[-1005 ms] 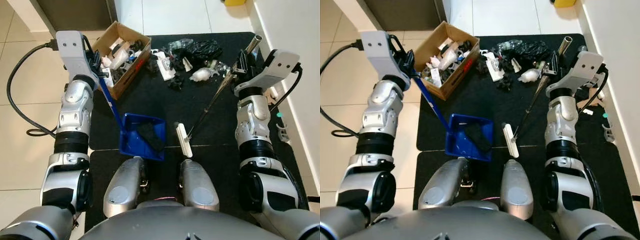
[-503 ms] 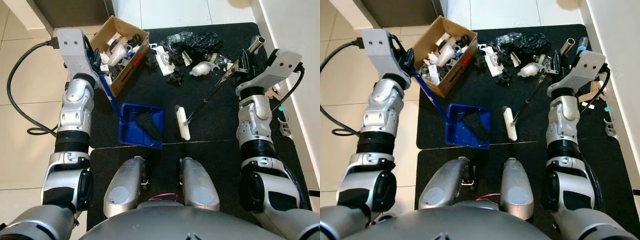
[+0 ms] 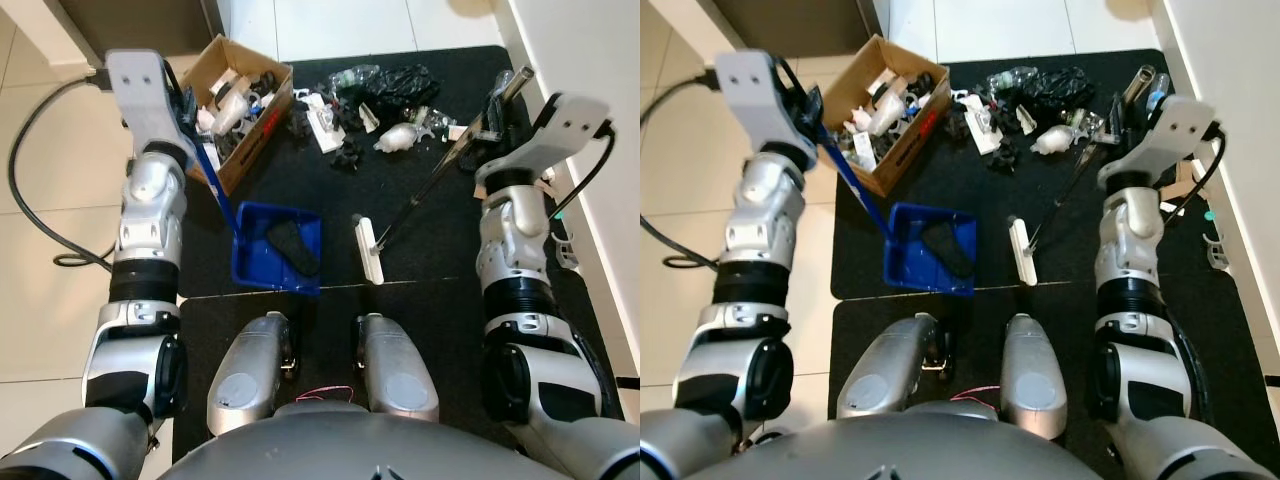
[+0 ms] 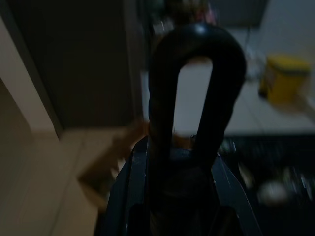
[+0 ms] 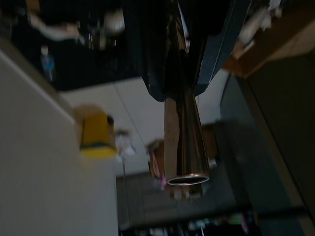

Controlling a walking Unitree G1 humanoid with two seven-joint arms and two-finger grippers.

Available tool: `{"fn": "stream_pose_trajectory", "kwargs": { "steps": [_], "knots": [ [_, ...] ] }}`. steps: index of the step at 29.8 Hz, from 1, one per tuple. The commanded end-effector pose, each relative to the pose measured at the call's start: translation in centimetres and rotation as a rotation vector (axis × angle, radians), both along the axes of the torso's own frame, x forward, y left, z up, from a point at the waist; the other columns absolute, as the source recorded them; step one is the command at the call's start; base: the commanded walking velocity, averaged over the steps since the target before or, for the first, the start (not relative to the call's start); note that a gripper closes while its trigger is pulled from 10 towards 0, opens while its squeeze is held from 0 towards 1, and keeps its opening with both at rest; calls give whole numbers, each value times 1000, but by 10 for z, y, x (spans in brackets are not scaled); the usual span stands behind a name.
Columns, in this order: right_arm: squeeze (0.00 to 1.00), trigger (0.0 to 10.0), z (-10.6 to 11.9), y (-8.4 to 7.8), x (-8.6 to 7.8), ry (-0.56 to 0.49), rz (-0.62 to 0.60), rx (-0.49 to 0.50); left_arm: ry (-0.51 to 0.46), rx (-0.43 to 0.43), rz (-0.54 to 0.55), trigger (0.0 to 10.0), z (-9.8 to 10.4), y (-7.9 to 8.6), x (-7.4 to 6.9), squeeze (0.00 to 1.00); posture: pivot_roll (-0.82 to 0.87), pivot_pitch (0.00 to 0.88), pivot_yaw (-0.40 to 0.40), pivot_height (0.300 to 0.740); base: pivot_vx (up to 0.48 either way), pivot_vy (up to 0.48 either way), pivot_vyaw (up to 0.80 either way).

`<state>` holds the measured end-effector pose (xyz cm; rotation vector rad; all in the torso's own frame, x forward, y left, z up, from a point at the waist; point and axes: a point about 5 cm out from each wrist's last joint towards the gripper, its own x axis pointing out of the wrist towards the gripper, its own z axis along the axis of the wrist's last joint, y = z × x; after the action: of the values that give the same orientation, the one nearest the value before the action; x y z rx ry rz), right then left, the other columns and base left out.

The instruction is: Sweep floor

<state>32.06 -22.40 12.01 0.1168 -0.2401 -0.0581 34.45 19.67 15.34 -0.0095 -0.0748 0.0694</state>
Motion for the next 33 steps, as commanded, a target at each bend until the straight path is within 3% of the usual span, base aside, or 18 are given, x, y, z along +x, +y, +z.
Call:
{"fn": "stream_pose_trajectory", "kwargs": {
  "steps": [1, 6, 11, 19, 33],
  "knots": [
    [0, 10000, 15, -1, 2, -73, -1, -40, -169, -5, 37, 10000, 37, 11, 1, 0, 58, 20, 21, 740, 0, 0, 0],
    [0, 10000, 19, -6, 2, -75, -16, -90, -216, -54, 27, 10000, 63, 19, 8, 0, 65, 20, 22, 740, 0, 0, 0],
    [0, 10000, 21, -8, 2, -82, -29, -99, -180, -66, 4, 10000, 66, 15, 11, 0, 64, 21, 25, 740, 0, 0, 0],
    [0, 10000, 18, -6, 3, -71, -27, -84, -217, -77, 5, 10000, 77, 13, 14, 0, 66, 22, 30, 740, 0, 0, 0],
    [0, 10000, 7, -6, 0, -30, -31, -75, -240, -50, 18, 10000, 83, 15, 13, 0, 66, 25, 31, 740, 354, 0, 0]
  ]
}}
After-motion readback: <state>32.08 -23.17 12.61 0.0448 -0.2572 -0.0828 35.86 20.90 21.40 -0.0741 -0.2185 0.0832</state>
